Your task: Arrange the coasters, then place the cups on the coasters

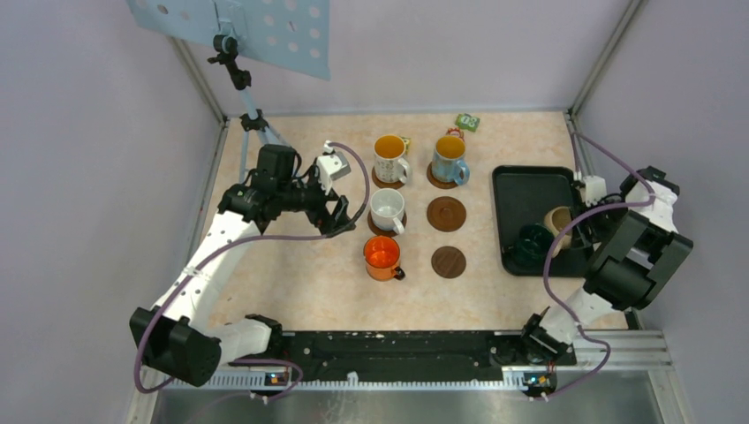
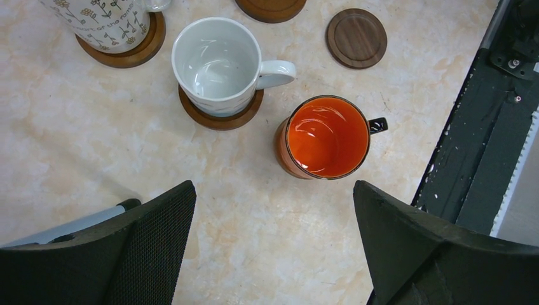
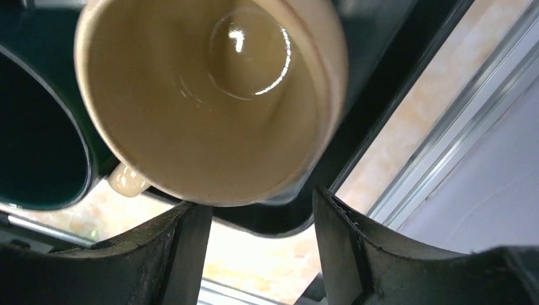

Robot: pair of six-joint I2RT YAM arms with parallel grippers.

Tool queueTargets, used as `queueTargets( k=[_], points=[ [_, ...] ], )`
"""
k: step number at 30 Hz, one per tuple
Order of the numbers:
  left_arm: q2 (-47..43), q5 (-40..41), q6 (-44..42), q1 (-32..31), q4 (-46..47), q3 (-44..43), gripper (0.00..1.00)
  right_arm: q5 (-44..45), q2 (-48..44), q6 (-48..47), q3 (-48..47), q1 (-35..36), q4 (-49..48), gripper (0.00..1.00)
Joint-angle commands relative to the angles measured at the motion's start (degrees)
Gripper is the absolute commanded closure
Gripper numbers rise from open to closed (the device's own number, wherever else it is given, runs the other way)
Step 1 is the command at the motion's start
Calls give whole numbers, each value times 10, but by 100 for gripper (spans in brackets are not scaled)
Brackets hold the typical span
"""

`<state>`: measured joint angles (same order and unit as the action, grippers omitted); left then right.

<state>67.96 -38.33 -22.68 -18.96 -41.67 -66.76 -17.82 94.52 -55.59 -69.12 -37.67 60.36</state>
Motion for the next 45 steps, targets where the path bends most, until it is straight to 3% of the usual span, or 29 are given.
queueTargets(
  k=[1,21,30,36,45],
  points=[
    [2,4,-6,1,4,-27,1,-39,36,50,-52,35,-52,42],
    [22,14,-7,1,14,-21,1,-64,175,94,-278,131,-51,42],
    [23,9,-7,1,18,-17,1,-117,81,19,-219,130,35,32],
    [13,14,-6,1,19,-19,1,-127,98,0,-213,131,61,24],
    [7,17,0,1,19,-17,1,-95,110,17,-155,155,-19,22]
  ],
)
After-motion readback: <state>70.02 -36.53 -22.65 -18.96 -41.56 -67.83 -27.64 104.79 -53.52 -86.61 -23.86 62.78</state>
